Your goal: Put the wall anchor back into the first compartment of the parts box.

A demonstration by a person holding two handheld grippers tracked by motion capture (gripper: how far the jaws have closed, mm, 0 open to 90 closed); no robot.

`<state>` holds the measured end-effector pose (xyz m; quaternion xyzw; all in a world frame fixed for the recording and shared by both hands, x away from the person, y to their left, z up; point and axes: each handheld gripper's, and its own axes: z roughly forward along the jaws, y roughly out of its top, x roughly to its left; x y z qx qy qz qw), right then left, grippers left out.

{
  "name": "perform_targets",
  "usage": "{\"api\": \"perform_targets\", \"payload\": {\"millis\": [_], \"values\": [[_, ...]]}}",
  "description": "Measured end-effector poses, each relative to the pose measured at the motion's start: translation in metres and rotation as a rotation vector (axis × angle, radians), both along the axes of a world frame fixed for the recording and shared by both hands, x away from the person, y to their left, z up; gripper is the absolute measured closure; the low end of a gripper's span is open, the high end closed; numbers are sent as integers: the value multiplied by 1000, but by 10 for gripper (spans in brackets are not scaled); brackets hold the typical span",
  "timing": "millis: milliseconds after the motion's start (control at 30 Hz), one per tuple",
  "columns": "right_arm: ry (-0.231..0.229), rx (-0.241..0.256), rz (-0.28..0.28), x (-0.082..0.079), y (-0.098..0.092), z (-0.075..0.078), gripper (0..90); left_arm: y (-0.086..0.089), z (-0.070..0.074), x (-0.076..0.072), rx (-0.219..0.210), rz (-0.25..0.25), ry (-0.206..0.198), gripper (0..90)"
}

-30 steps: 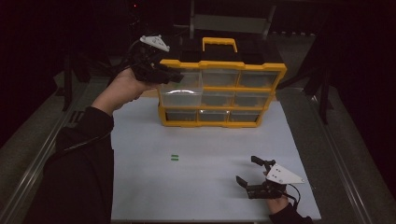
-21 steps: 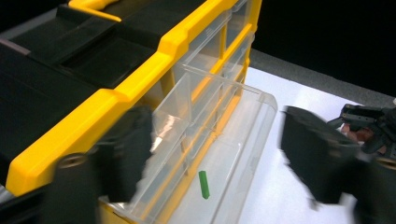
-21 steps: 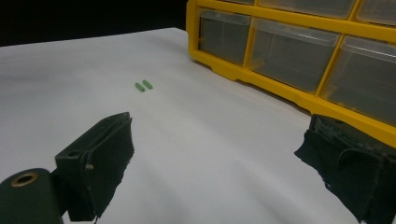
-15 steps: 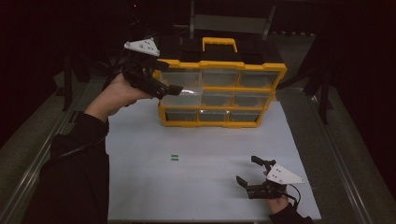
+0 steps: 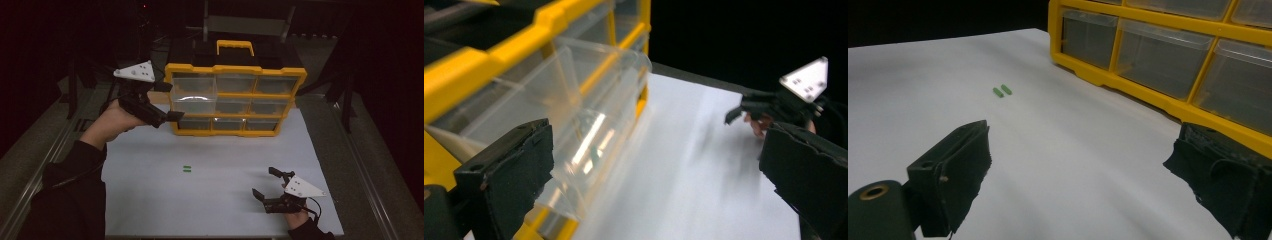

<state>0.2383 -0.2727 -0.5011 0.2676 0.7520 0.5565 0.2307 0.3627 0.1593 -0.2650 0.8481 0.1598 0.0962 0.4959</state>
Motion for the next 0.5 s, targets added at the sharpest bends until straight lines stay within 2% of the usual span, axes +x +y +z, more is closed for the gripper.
{"api": "perform_targets", "payload": {"millis": [167,333,500], "values": [[1,-3,3,0,0,0,79,8,-17,-8,27,3,3,2],[0,-5,2,0,1,0,79,12,-31,-14,29,-4,13,2],[-2,-4,3,0,1,0,80,13,-55,-20,39,-19,27,3]]}}
